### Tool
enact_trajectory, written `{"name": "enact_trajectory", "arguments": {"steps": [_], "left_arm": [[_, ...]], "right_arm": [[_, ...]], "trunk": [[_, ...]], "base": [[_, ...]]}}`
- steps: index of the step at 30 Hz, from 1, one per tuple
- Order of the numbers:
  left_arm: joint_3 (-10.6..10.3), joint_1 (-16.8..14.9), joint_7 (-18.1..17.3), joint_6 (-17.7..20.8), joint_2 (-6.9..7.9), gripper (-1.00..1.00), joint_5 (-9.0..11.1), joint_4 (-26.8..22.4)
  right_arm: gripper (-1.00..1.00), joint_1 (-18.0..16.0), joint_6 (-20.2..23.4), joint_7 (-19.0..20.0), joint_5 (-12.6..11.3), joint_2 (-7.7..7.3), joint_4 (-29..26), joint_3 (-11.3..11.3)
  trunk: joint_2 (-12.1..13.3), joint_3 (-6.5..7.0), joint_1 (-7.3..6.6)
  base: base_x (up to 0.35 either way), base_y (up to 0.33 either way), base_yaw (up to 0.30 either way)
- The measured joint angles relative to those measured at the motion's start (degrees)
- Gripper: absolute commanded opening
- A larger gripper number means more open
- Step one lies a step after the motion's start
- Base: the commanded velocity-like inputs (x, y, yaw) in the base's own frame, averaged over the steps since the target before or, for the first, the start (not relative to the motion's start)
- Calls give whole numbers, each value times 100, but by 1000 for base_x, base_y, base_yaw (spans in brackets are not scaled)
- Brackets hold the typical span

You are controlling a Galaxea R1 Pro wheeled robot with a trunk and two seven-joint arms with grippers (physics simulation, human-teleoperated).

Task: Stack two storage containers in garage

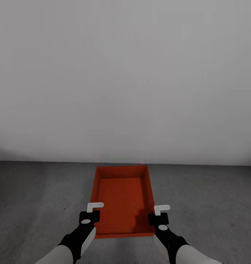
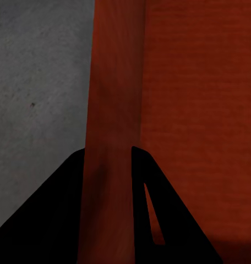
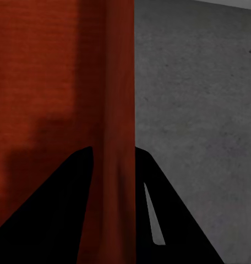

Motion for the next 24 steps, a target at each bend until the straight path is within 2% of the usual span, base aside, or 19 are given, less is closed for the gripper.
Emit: {"name": "enact_trajectory", "arguments": {"steps": [24], "left_arm": [[-5, 0, 8, -4, -3, -100, 2, 0]], "right_arm": [[-100, 0, -5, 6, 0, -4, 0, -2]], "trunk": [[0, -223, 0]], "base": [[0, 0, 0]]}}
